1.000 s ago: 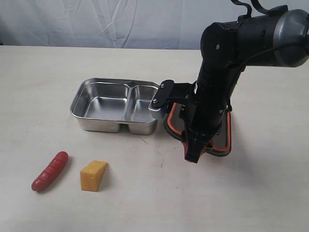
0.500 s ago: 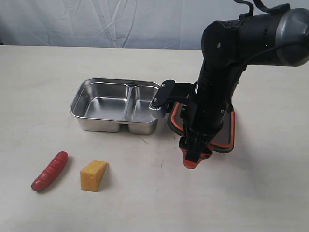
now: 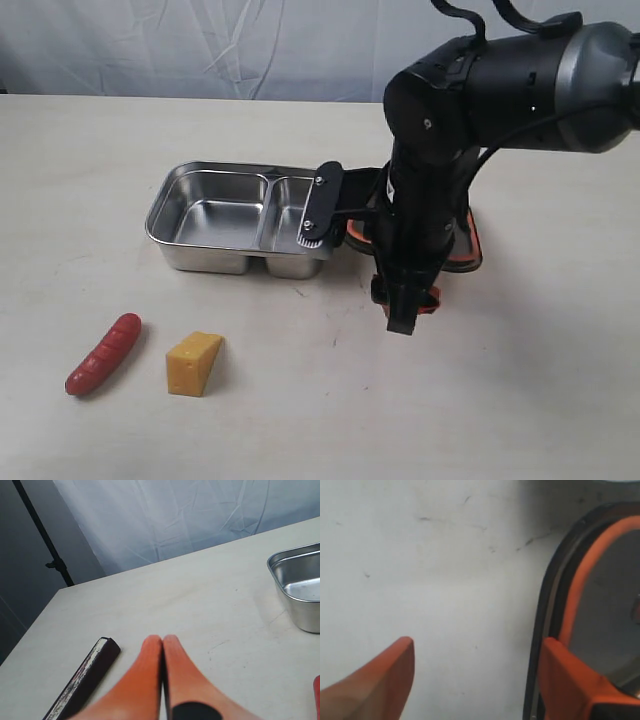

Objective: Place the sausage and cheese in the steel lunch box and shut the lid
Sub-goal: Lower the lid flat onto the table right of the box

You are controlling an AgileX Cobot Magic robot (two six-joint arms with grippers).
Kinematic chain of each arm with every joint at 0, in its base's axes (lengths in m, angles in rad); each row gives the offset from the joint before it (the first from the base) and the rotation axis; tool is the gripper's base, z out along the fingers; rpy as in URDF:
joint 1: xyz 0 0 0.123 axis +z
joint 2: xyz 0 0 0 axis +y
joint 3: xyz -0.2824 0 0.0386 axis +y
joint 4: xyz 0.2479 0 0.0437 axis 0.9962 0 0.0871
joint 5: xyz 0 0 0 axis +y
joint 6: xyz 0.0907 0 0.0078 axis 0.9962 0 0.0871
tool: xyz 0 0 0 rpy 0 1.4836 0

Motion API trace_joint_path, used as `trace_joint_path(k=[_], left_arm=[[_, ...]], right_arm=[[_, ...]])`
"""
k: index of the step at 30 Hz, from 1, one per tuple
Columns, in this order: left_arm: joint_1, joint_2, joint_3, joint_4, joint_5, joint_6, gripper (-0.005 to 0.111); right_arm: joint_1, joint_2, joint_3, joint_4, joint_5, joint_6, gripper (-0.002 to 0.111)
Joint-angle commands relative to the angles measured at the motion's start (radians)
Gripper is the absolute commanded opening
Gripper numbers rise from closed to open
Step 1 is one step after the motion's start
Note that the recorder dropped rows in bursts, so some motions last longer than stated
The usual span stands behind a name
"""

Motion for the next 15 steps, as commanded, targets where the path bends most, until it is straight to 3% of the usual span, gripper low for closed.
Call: trace_joint_path(k=[1,5,9,15], left_arm=[[0.002,-0.006,0.005,0.001,-0.011,0.0,0.0],[0.002,-0.006,0.005,0.001,-0.011,0.0,0.0],[0.002,-0.006,0.005,0.001,-0.011,0.0,0.0],[0.002,-0.006,0.005,0.001,-0.021,0.0,0.0]], right_arm=[[0.033,-0.009,-0.001,-0.04,-0.014,0.094,0.066],[0.043,-0.009,-0.001,-0.099,0.027,0.189,0.066],[0.03,-0.009,-0.001,0.058,0.039,0.134,0.066],[0.033,-0.009,0.001,0.121,-0.02,0.107,0.066]])
